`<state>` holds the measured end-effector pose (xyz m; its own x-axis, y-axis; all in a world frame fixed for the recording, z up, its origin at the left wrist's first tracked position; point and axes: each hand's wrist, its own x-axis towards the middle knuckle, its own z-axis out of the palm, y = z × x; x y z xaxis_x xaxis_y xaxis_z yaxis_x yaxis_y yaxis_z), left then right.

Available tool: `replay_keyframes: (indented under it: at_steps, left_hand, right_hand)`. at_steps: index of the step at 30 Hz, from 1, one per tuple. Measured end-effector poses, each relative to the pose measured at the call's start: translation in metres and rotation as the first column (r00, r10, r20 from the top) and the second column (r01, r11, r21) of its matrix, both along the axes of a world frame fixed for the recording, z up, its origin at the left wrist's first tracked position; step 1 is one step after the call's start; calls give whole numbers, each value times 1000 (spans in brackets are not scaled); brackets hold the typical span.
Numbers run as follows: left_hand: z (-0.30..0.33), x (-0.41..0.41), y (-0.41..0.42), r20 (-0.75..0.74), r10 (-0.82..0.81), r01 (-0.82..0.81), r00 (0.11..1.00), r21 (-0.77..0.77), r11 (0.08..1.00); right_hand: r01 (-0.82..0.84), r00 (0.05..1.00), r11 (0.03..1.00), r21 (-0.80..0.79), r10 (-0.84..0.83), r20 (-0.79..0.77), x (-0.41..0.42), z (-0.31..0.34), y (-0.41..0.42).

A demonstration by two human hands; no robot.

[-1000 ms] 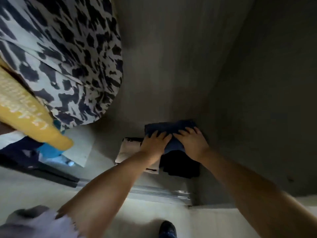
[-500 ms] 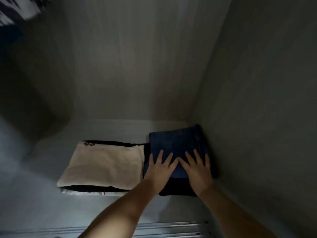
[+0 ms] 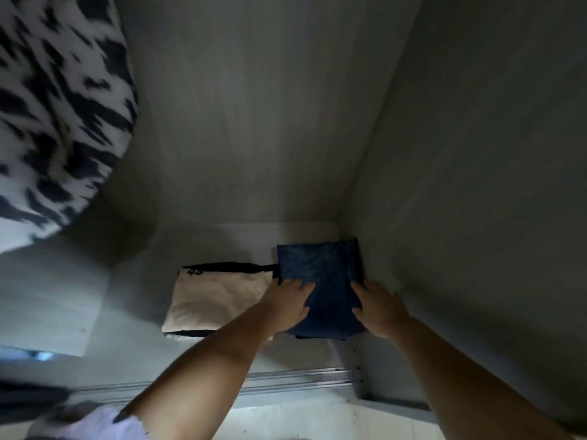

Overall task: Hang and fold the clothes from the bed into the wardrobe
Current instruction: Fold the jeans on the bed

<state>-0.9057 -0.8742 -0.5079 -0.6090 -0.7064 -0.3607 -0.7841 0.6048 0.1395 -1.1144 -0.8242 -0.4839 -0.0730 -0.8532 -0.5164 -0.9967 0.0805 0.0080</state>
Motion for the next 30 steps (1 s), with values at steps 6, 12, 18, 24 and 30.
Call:
replay_keyframes:
  at_steps: [6,12,18,24,30]
  left_hand:
    - [199,4,0,-231,136,-164,963,-109,980]
    - [372,24,41,-345,188,-229,919,-81,970]
    - [456,47,126,-254,113,-144,961,-107,984]
    - [479,20,209,-185,-72,58,980,-77,995]
    - [493,-79,293,-108,-414,401,904,-123,908]
  right_hand:
    - [135,988,955,-264,-110,110,22,192,5]
    - [165,979,902,-400,-102,174,55,347,50]
    - [154,975,919,-362,-82,206,79,415,144]
    - [101,994,947,-306,-81,77,54,434,246]
    - [273,959,914,-301,-283,11,-35,467,363]
